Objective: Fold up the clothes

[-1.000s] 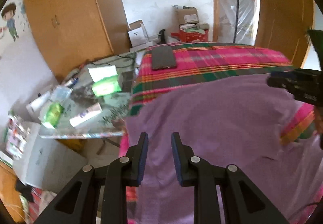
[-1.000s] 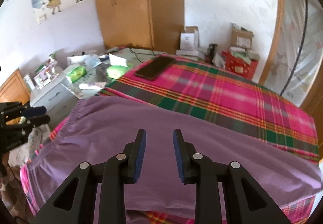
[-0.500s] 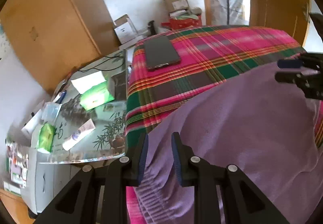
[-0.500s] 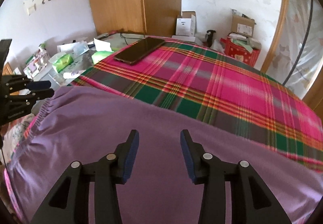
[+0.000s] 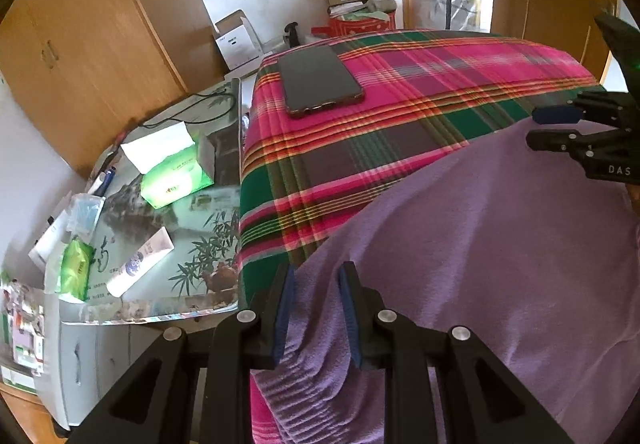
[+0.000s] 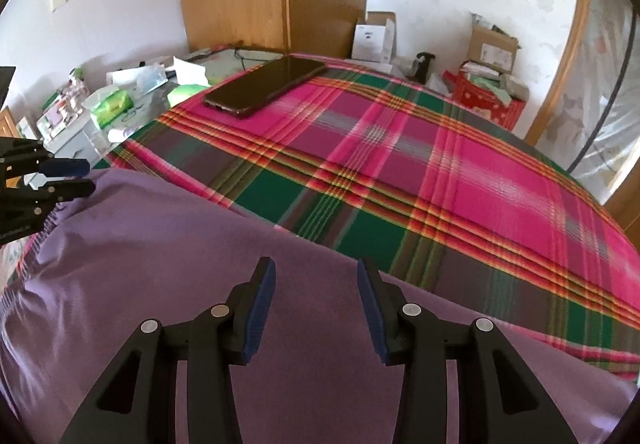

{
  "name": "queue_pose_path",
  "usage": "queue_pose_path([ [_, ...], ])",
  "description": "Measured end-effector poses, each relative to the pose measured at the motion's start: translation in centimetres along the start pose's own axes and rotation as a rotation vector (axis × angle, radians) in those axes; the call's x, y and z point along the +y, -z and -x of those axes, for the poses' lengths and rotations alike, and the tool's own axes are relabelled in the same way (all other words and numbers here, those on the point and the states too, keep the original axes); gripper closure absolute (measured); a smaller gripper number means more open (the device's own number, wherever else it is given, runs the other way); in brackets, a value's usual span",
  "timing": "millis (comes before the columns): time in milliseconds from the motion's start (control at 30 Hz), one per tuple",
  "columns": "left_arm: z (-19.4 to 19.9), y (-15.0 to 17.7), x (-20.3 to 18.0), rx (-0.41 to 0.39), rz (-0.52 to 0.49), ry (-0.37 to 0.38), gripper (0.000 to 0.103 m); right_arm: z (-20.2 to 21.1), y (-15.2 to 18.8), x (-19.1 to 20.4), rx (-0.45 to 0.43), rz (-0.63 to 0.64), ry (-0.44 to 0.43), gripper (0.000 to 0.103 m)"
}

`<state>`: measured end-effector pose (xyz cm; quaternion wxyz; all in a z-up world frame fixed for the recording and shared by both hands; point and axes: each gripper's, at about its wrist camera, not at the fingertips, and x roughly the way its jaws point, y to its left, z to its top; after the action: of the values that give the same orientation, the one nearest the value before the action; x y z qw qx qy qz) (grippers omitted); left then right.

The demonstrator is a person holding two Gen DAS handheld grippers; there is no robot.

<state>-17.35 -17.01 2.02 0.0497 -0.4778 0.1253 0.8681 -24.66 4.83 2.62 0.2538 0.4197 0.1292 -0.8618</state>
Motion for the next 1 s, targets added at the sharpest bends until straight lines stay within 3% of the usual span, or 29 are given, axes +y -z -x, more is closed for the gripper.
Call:
queue_pose_path([
  [400,-0.8,0.6,0.3,0.01,-0.029,0.005,0.072,-1.1,-0.4,0.2,0.004,0.047,-0.038,0.057],
  [600,-1.0,0.6,0.6,0.007,-0.038,0.011,0.069,-1.7,-0.8,-0.2,0.023,0.046,-0.059,0.046],
  [1000,-1.1,1.0,1.1,-0.017,-0.015,0.051,0.071,-2.0,-1.1,-0.4,0.038,0.061,-0.095,0.043],
])
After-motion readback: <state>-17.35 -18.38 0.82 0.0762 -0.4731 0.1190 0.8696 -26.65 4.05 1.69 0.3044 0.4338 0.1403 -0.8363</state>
